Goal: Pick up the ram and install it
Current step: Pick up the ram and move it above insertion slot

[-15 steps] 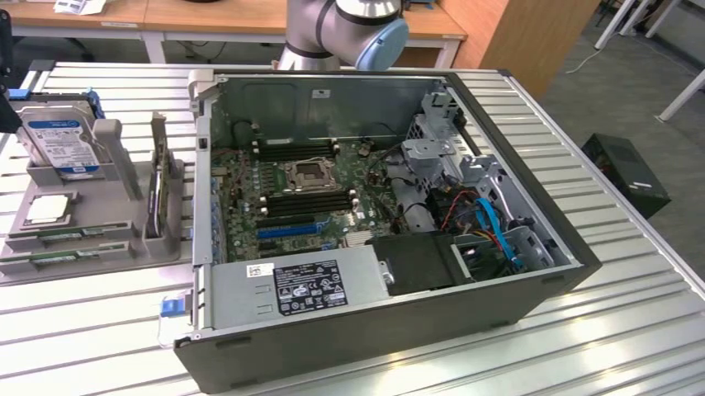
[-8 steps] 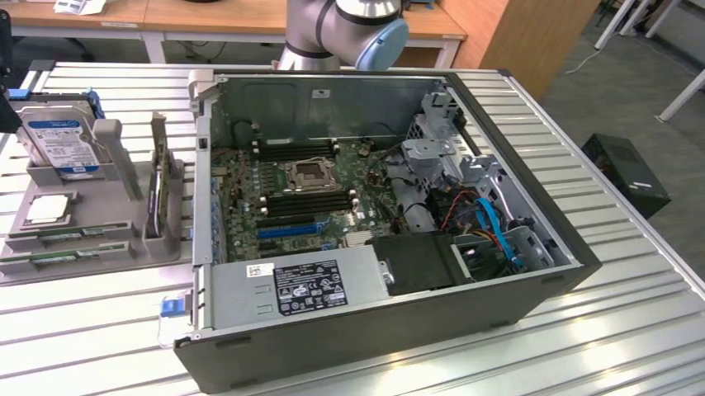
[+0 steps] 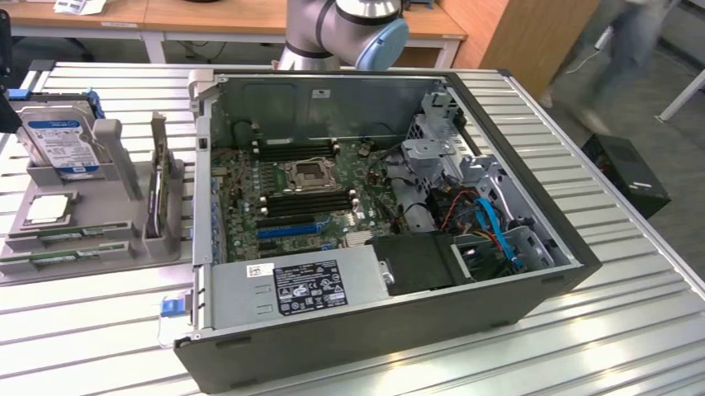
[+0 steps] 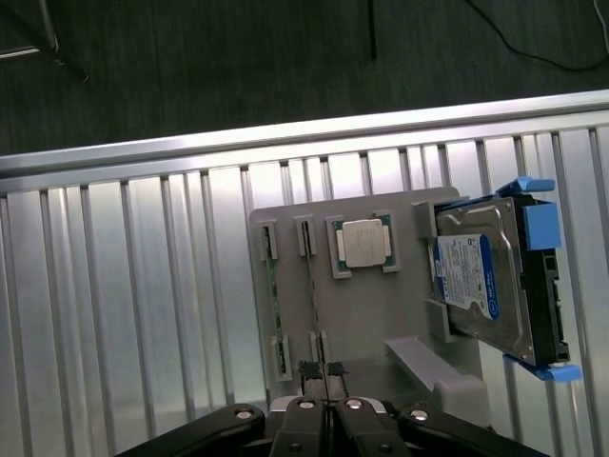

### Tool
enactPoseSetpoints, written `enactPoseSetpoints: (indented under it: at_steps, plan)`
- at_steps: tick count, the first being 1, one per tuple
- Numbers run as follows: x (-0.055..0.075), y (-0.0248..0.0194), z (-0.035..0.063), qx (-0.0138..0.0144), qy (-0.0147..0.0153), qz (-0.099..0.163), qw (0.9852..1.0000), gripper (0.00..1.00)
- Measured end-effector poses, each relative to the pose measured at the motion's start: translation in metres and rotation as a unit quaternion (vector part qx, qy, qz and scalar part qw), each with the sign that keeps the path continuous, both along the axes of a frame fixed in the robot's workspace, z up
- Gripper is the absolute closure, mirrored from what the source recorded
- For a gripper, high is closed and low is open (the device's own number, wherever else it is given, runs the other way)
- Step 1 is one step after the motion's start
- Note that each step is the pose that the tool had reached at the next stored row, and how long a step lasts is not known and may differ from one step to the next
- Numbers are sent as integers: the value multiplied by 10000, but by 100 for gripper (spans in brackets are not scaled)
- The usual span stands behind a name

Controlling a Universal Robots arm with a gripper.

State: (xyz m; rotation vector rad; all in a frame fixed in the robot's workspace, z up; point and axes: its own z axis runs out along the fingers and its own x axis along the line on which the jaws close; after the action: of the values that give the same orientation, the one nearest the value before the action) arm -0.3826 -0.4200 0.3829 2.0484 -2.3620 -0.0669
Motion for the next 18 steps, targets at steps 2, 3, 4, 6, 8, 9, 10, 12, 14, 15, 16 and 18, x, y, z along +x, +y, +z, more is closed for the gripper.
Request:
enactPoseSetpoints:
  at_steps: [2,3,4,6,8,9,10,12,14,15,16,18]
  plan:
    - [0,0,0,0,0,21,10000,89]
    - [0,0,0,0,0,33,10000,89]
    - [0,0,0,0,0,47,10000,89]
    - [0,0,0,0,0,82,10000,89]
    - [0,0,0,0,0,128,9999,89]
    - [0,0,0,0,0,151,9999,89]
    - [0,0,0,0,0,175,9998,89]
    - [0,0,0,0,0,224,9998,89]
    - [0,0,0,0,0,273,9996,89]
    - [0,0,0,0,0,296,9996,89]
    - [0,0,0,0,0,319,9995,89]
    - [0,0,0,0,0,360,9994,89]
